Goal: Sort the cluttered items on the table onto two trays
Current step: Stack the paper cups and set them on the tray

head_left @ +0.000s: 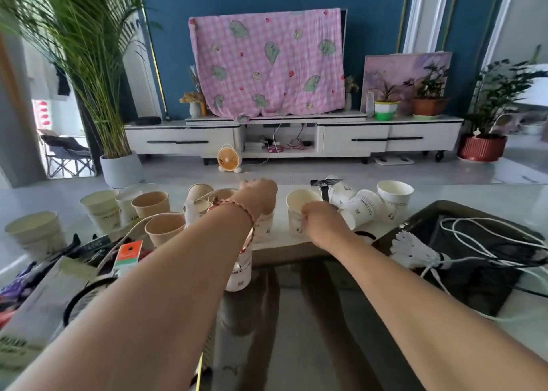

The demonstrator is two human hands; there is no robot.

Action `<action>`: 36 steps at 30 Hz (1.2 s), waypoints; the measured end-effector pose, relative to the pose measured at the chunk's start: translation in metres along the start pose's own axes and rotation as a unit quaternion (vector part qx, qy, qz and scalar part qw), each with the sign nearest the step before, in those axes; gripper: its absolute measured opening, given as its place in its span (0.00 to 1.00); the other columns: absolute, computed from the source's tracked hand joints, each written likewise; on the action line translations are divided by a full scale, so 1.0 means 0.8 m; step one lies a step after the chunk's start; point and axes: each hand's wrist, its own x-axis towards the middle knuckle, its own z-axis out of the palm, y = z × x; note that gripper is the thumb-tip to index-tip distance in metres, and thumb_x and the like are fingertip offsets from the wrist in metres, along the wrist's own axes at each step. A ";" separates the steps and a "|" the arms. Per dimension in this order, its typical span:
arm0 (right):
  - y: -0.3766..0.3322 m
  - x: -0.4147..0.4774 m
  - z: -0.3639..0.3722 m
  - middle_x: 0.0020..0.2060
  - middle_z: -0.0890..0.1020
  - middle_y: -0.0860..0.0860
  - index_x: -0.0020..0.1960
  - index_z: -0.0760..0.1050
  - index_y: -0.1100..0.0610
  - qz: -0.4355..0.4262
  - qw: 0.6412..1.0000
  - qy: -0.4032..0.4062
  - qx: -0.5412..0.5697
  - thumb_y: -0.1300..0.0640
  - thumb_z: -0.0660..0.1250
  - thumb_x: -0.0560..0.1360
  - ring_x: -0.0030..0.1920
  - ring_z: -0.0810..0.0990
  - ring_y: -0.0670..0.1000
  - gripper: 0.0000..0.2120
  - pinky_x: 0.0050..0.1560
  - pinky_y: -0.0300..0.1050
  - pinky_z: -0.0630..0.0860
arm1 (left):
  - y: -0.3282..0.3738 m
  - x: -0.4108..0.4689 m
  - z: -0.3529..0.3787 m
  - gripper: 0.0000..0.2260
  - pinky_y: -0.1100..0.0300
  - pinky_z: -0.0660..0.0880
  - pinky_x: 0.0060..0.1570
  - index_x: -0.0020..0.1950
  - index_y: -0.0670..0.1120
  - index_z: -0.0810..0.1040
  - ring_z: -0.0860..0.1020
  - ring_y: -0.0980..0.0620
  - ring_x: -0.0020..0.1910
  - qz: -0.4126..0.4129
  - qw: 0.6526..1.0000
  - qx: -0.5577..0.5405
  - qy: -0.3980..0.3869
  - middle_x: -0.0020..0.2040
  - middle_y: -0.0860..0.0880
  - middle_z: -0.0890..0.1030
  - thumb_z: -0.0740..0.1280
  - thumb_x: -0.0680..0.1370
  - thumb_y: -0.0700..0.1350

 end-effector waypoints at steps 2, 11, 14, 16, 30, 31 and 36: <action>0.000 -0.005 -0.008 0.46 0.78 0.58 0.49 0.75 0.62 0.008 0.999 0.041 0.035 0.62 0.55 0.79 0.49 0.77 0.59 0.10 0.42 0.44 0.66 | -0.003 -0.002 -0.005 0.12 0.54 0.69 0.55 0.61 0.38 0.71 0.74 0.44 0.59 0.006 0.999 0.029 0.045 0.60 0.42 0.75 0.57 0.79 0.38; -0.039 -0.046 -0.090 0.31 0.70 0.50 0.32 0.65 0.54 -0.069 0.972 0.191 0.116 0.60 0.56 0.80 0.38 0.70 0.54 0.17 0.37 0.44 0.64 | -0.059 -0.102 -0.075 0.11 0.54 0.66 0.52 0.56 0.41 0.76 0.75 0.42 0.51 0.028 0.935 -0.130 0.329 0.53 0.41 0.80 0.56 0.81 0.41; -0.064 -0.058 -0.098 0.36 0.74 0.53 0.39 0.71 0.60 -0.048 0.966 0.223 0.123 0.60 0.56 0.79 0.39 0.72 0.56 0.11 0.38 0.45 0.65 | -0.088 -0.167 -0.061 0.11 0.54 0.66 0.52 0.55 0.40 0.77 0.75 0.42 0.50 0.051 0.905 -0.169 0.388 0.52 0.42 0.80 0.59 0.81 0.43; -0.070 -0.062 -0.097 0.35 0.73 0.54 0.37 0.69 0.60 -0.029 0.966 0.225 0.121 0.60 0.56 0.79 0.39 0.72 0.57 0.12 0.37 0.44 0.64 | -0.095 -0.190 -0.037 0.10 0.53 0.67 0.51 0.51 0.39 0.79 0.76 0.43 0.48 0.078 0.894 -0.185 0.400 0.49 0.42 0.81 0.61 0.80 0.43; -0.142 -0.106 -0.093 0.44 0.76 0.55 0.52 0.73 0.62 -0.136 0.954 0.184 0.193 0.61 0.54 0.81 0.44 0.73 0.55 0.10 0.40 0.45 0.65 | -0.095 -0.195 0.045 0.12 0.55 0.69 0.58 0.56 0.40 0.80 0.72 0.44 0.61 0.115 0.957 -0.185 0.192 0.58 0.44 0.78 0.59 0.78 0.36; -0.147 -0.106 -0.089 0.46 0.77 0.56 0.53 0.73 0.63 -0.144 0.957 0.178 0.180 0.61 0.54 0.81 0.45 0.75 0.56 0.10 0.42 0.46 0.67 | -0.095 -0.198 0.047 0.12 0.54 0.68 0.60 0.58 0.39 0.79 0.71 0.44 0.63 0.108 0.946 -0.215 0.216 0.61 0.44 0.77 0.60 0.78 0.35; -0.157 -0.102 -0.061 0.52 0.76 0.57 0.54 0.73 0.61 -0.113 0.980 0.086 0.136 0.61 0.53 0.81 0.52 0.75 0.58 0.11 0.50 0.51 0.73 | -0.103 -0.214 0.047 0.14 0.55 0.68 0.57 0.59 0.41 0.78 0.70 0.46 0.62 0.006 0.917 -0.258 0.304 0.62 0.45 0.76 0.58 0.77 0.34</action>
